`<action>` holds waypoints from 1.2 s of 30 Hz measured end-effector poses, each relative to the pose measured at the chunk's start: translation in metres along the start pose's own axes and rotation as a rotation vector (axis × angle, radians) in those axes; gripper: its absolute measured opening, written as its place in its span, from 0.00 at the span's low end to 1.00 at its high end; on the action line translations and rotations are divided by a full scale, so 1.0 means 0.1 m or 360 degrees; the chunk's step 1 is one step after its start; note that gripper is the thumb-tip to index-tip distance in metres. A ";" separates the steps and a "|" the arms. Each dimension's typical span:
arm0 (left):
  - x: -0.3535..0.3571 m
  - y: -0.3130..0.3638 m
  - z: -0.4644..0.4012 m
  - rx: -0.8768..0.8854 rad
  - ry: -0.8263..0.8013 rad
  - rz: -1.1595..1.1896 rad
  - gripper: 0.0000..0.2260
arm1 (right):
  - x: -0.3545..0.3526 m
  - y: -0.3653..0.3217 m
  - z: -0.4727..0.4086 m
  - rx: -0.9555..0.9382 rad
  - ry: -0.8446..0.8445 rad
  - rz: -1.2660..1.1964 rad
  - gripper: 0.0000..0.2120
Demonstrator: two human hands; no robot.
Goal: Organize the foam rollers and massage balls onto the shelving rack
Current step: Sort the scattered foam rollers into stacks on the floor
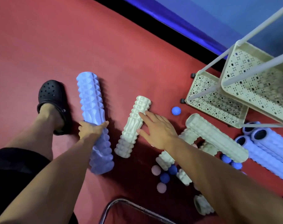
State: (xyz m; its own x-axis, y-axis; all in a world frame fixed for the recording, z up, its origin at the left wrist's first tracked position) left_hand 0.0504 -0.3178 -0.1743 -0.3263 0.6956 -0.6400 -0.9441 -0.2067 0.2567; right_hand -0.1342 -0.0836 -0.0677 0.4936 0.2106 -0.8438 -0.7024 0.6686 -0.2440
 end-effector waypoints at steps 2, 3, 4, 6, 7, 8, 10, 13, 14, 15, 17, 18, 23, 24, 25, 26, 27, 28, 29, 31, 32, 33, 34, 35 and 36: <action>-0.08 0.09 0.11 0.0027 0.0036 0.0005 0.48 | -0.11 -0.02 0.05 0.0019 0.0028 -0.0007 0.33; -0.12 0.16 0.19 0.0053 0.0038 0.0012 0.48 | -0.18 -0.03 0.09 0.0030 0.0047 -0.0013 0.33; -0.17 0.22 0.29 0.0084 0.0040 0.0028 0.47 | -0.26 -0.03 0.13 0.0039 0.0069 -0.0016 0.33; -0.27 0.38 0.51 0.0169 0.0035 0.0079 0.45 | -0.44 -0.03 0.26 0.0051 0.0131 -0.0016 0.33; -0.32 0.45 0.64 0.0215 0.0030 0.0104 0.44 | -0.55 -0.04 0.34 0.0057 0.0165 -0.0018 0.33; -0.36 0.51 0.74 0.0254 0.0017 0.0137 0.43 | -0.65 -0.04 0.44 0.0066 0.0197 -0.0021 0.33; -0.41 0.62 0.93 0.0347 -0.0022 0.0180 0.41 | -0.88 -0.02 0.66 0.0093 0.0260 -0.0024 0.33; -0.49 0.79 1.32 0.0495 -0.0139 0.0120 0.42 | -1.18 0.06 1.05 0.0142 0.0311 -0.0033 0.33; -0.49 0.84 1.47 0.0550 -0.0180 0.0061 0.41 | -1.26 0.10 1.16 0.0158 0.0319 -0.0039 0.33; -0.50 0.91 1.63 0.0633 -0.0208 0.0001 0.40 | -1.35 0.13 1.30 0.0177 0.0337 -0.0041 0.33; -0.50 1.04 2.05 0.0844 -0.0237 -0.0200 0.40 | -1.55 0.20 1.60 0.0208 0.0429 -0.0013 0.34; -0.48 1.09 2.25 0.0953 -0.0248 -0.0341 0.41 | -1.66 0.23 1.75 0.0223 0.0489 0.0005 0.34; -0.24 1.21 3.13 0.1418 -0.0225 -0.1072 0.45 | -2.06 0.40 2.40 0.0277 0.0656 0.0059 0.34; -0.19 1.23 3.33 0.1520 -0.0212 -0.1181 0.44 | -2.12 0.45 2.53 0.0291 0.0671 0.0058 0.34; -0.14 1.27 3.54 0.1635 -0.0191 -0.1267 0.42 | -2.16 0.51 2.66 0.0302 0.0676 0.0058 0.35; -0.10 1.31 3.74 0.1748 -0.0163 -0.1336 0.40 | -2.21 0.57 2.79 0.0311 0.0674 0.0062 0.35; -0.05 1.35 3.96 0.1865 -0.0141 -0.1392 0.40 | -2.24 0.62 2.94 0.0316 0.0670 0.0063 0.35; -0.01 1.39 4.16 0.1973 -0.0128 -0.1439 0.40 | -2.28 0.66 3.08 0.0321 0.0661 0.0055 0.35; 0.03 1.43 4.37 0.2070 -0.0120 -0.1472 0.40 | -2.30 0.69 3.21 0.0321 0.0654 0.0042 0.35; 0.09 1.50 4.76 0.2250 -0.0111 -0.1501 0.41 | -2.32 0.76 3.45 0.0329 0.0617 0.0004 0.35; 0.11 1.53 4.96 0.2338 -0.0107 -0.1503 0.41 | -2.31 0.80 3.56 0.0346 0.0589 -0.0010 0.36; 0.14 1.55 5.14 0.2409 -0.0106 -0.1505 0.42 | -2.31 0.84 3.66 0.0358 0.0575 -0.0019 0.37; 0.17 1.57 5.31 0.2483 -0.0099 -0.1512 0.43 | -2.31 0.90 3.76 0.0379 0.0581 -0.0025 0.38; 0.21 1.58 5.48 0.2546 -0.0086 -0.1526 0.44 | -2.31 0.95 3.87 0.0393 0.0600 -0.0024 0.39; 0.26 1.58 5.62 0.2605 -0.0075 -0.1543 0.45 | -2.33 0.99 3.98 0.0398 0.0620 0.0002 0.40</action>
State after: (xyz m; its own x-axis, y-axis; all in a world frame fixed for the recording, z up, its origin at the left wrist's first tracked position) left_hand -0.0811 0.0544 0.2570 0.2416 0.1773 -0.9541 0.1975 0.9536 0.2272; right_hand -0.1150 0.2172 0.2953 0.2298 -0.0399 -0.9724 -0.5342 0.8300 -0.1603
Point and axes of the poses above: each hand's wrist, its own z-axis away from the middle knuckle, its own x-axis out of the palm, y = z × x, the point moved 9 cm from there along -z, towards the middle knuckle, and after that the axes turned 2 degrees about z, right-handed, at the moved point
